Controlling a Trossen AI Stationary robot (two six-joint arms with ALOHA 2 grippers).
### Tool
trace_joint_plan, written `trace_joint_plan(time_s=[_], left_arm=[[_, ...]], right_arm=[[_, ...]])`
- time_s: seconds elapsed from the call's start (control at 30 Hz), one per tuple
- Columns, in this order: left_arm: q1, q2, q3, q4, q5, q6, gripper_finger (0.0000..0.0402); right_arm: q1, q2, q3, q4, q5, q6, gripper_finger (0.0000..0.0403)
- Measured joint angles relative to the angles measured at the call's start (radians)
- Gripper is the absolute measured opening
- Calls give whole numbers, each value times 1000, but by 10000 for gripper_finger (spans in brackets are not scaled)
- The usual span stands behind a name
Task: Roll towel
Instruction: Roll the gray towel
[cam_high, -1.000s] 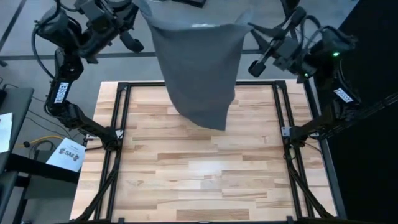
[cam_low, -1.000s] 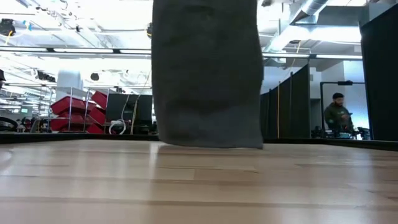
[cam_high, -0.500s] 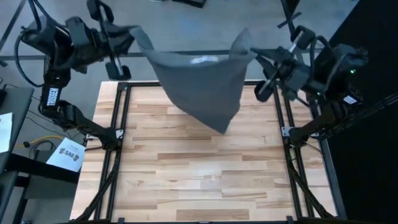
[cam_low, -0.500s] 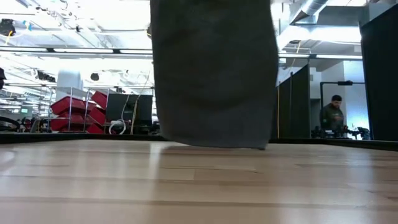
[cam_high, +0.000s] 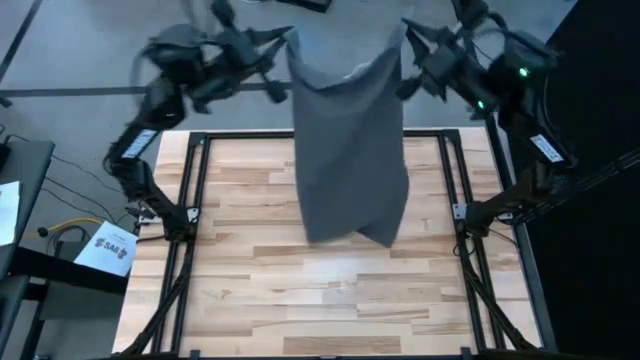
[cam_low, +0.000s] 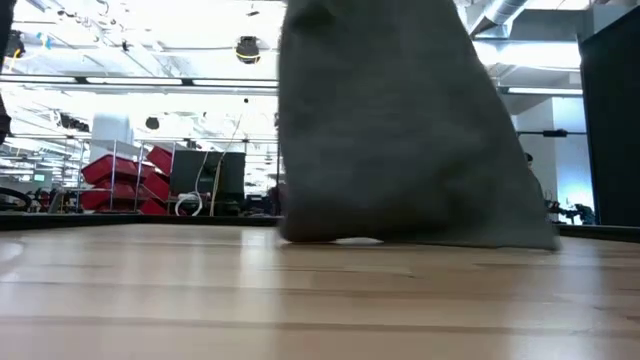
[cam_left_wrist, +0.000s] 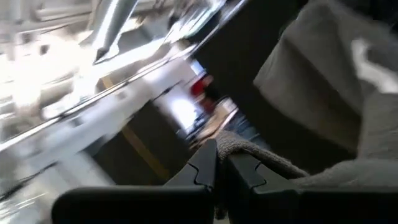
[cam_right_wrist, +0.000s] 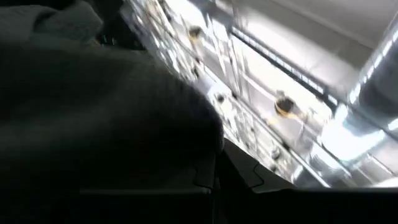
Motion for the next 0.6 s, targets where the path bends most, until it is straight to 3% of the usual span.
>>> trace_joint_plan(time_s=[0.13,0.27,0.4,0.6], left_arm=[[46,60,0,115,-153,136,0],[54,65,0,187,-214,225,0],[13,17,0,172,-217,230,0],[-122,-74,0,75,-217,198,0]], right_arm=[[-125,30,0,37,-45,-38,0],[-143,35,0,103,-48,-97,0],[-69,14,0,112,-52,-141,0],[134,-34,0,95,-52,-173,0]])
